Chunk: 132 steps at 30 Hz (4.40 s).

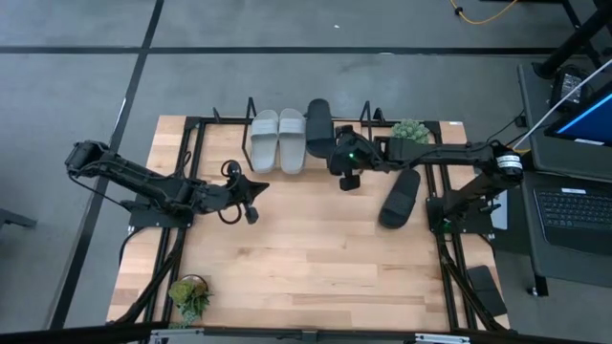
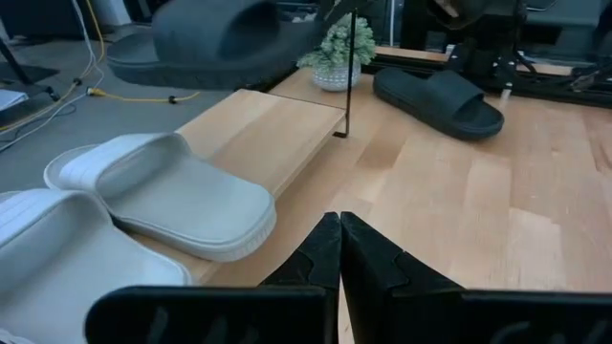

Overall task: Pick and place slides into the shelf
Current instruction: Put the left black slide on the shelf, then put the black slide on the shelf

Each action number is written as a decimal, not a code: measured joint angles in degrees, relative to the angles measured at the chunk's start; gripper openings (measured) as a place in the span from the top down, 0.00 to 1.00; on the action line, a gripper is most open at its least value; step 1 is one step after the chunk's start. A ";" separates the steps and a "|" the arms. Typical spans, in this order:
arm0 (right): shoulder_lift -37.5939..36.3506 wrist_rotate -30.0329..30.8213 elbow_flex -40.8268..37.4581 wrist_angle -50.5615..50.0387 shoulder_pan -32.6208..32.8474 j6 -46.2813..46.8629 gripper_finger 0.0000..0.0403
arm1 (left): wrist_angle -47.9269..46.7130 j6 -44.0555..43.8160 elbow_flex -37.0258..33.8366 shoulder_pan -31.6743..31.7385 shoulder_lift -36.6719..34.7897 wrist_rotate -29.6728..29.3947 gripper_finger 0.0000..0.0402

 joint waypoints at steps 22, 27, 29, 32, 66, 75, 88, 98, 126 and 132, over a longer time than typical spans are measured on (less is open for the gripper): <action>5.87 -8.09 0.00 -0.25 -7.63 -6.36 1.00 | 0.28 0.00 0.00 0.00 0.00 0.02 0.99; 8.26 -8.22 0.00 1.36 -8.79 -9.03 1.00 | 0.28 0.00 0.00 0.00 0.00 0.02 0.99; 9.21 -8.34 0.00 1.22 -9.28 -9.27 1.00 | 0.28 0.00 0.00 0.00 0.00 0.02 0.99; 10.03 -9.16 0.00 0.49 -9.64 -9.21 1.00 | 0.28 0.00 0.00 0.00 0.00 0.02 0.99; 10.69 -18.41 0.00 -1.20 -7.94 -7.44 1.00 | 0.28 -0.13 0.00 0.00 0.00 0.03 0.99; 10.82 -18.93 0.00 -1.83 -7.94 -5.80 0.95 | 0.28 -0.12 0.00 0.00 0.00 0.03 0.99; 10.84 -20.46 0.00 -1.96 -7.79 -2.76 0.84 | 0.28 -0.12 0.00 0.00 0.00 0.04 0.99; 10.84 -20.35 0.00 -1.93 -7.79 -2.52 0.73 | 0.28 -0.13 0.00 0.00 0.00 0.03 0.99; 0.57 -7.83 16.04 -26.94 -5.44 12.66 0.99 | 0.06 0.30 0.00 -0.01 0.00 0.02 0.99; -10.85 -7.73 3.17 -21.34 -0.53 22.22 1.00 | 0.01 2.93 0.00 -0.02 0.00 0.02 0.99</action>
